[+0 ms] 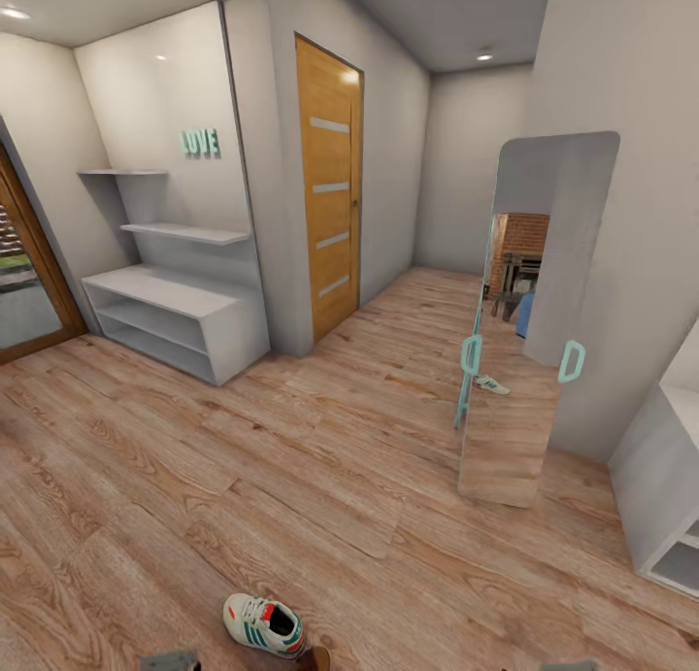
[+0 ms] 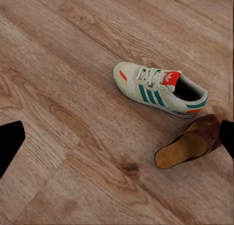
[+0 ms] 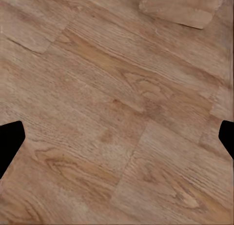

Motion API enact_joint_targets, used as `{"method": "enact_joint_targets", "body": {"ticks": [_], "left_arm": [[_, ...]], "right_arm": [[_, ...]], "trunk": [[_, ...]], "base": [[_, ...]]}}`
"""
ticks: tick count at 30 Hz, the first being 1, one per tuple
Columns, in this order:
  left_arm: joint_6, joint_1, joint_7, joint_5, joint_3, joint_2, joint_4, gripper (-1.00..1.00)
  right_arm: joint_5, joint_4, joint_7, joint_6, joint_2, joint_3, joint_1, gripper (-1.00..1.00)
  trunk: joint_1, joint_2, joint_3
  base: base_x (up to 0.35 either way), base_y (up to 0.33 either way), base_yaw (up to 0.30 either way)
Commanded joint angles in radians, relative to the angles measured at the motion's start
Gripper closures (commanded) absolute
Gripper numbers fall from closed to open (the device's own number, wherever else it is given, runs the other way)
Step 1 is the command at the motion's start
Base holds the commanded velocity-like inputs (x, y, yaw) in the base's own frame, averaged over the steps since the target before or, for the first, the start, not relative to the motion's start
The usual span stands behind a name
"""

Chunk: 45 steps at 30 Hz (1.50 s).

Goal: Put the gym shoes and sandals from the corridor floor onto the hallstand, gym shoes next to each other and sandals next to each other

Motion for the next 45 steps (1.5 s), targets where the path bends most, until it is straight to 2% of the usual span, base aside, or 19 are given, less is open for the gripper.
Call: {"method": "enact_joint_targets", "body": {"ticks": [1, 9, 13, 16, 22, 33, 45], "left_arm": [[-0.001, -0.014, -0.001, 0.000, 0.000, 0.000, -0.002, -1.00], [0.028, -0.141, -0.016, -0.058, -0.002, -0.001, -0.003, -1.00], [0.070, -0.191, -0.023, -0.092, -0.002, -0.005, -0.003, -1.00], [0.117, -0.222, -0.028, -0.110, -0.002, -0.010, -0.005, -1.00], [0.147, -0.241, -0.031, -0.121, -0.003, -0.012, -0.005, -1.00], [0.152, -0.238, -0.031, -0.126, -0.008, -0.008, -0.002, -1.00], [0.149, -0.235, -0.031, -0.131, -0.006, 0.003, -0.002, -1.00]], "right_arm": [[0.000, -0.022, -0.001, -0.001, 0.000, 0.000, -0.005, -1.00], [0.001, -0.140, 0.000, 0.010, -0.002, 0.000, -0.081, -1.00], [0.001, -0.160, 0.002, 0.027, -0.004, 0.000, -0.133, -1.00], [0.001, -0.171, 0.005, 0.075, -0.005, 0.001, -0.190, -1.00], [0.000, -0.214, 0.010, 0.185, -0.003, 0.005, -0.265, -1.00], [-0.002, -0.389, 0.011, 0.274, 0.002, 0.012, -0.290, -1.00], [0.000, -0.403, 0.008, 0.294, 0.023, 0.116, -0.293, -1.00]], "trunk": [[0.000, 0.000, -0.001], [0.000, 0.000, -0.001], [0.000, 0.000, -0.001], [0.000, 0.000, -0.001], [0.000, 0.000, -0.001], [0.000, 0.000, -0.001], [0.000, 0.000, -0.001]], "base": [[0.000, 0.000, 0.000], [0.000, 0.000, 0.000], [0.000, 0.000, 0.000], [0.000, 0.000, 0.000], [0.000, 0.000, 0.000], [0.000, 0.000, 0.000], [0.000, 0.000, 0.000]]}}
